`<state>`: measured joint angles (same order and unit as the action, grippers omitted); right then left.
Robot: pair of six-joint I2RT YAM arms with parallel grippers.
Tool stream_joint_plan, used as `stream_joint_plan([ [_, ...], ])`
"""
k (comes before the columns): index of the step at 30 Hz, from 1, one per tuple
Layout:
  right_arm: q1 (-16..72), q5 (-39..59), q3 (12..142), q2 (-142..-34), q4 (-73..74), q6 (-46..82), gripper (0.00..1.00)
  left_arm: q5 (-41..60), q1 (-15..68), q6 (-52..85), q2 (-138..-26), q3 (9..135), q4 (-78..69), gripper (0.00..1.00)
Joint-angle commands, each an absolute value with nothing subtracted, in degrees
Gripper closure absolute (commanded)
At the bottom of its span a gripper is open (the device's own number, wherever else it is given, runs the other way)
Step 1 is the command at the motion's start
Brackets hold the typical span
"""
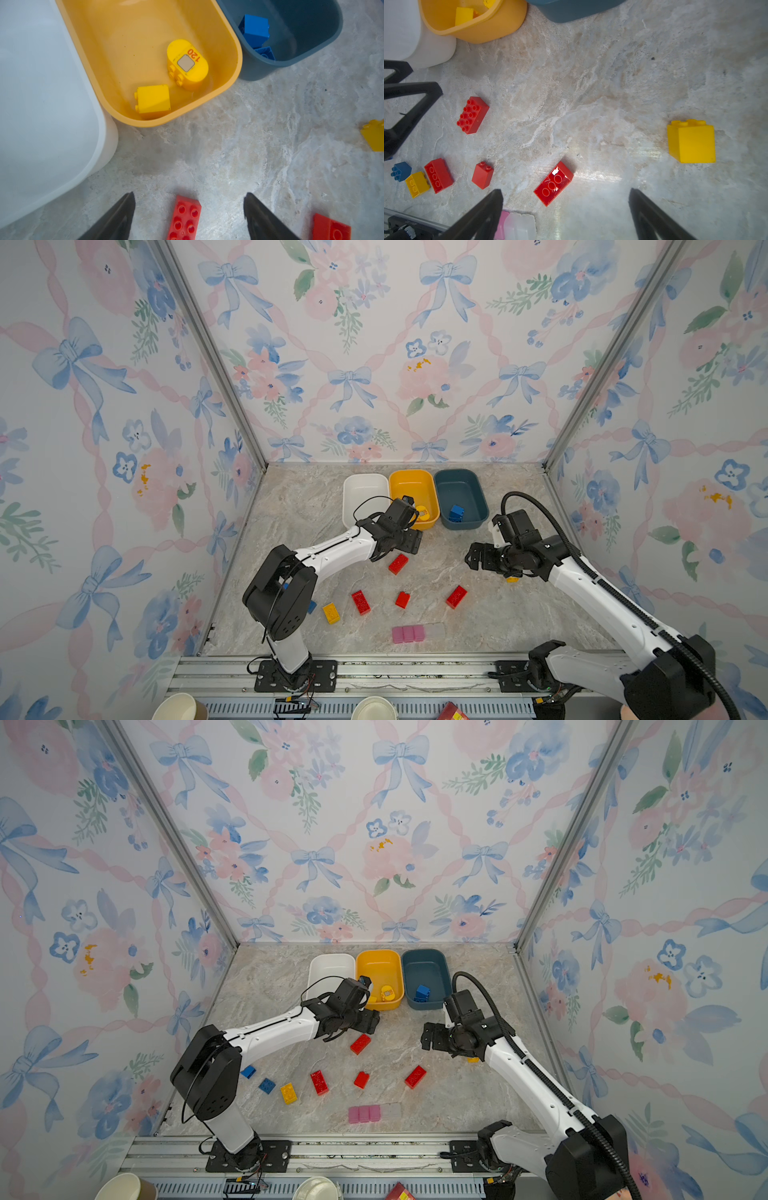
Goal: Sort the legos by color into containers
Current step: 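Move the left gripper down over the red 2x4 brick near the tubs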
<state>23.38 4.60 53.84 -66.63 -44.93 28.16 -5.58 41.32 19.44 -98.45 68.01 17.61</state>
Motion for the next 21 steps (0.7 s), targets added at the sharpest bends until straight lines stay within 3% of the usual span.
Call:
stream_joint_plan([
  [1,23.9,3.3,54.0,-65.8,-47.1,29.0,0.03,-5.1,42.0,16.8,-99.4,67.1,20.6,0.16],
  [11,24.1,2.6,53.5,-65.4,-47.2,29.1,0.03,-8.2,42.4,15.1,-103.6,67.0,23.2,0.18],
  [21,24.0,3.1,53.6,-66.1,-46.5,29.1,0.03,-7.1,42.5,15.2,-106.0,66.6,23.2,0.29],
])
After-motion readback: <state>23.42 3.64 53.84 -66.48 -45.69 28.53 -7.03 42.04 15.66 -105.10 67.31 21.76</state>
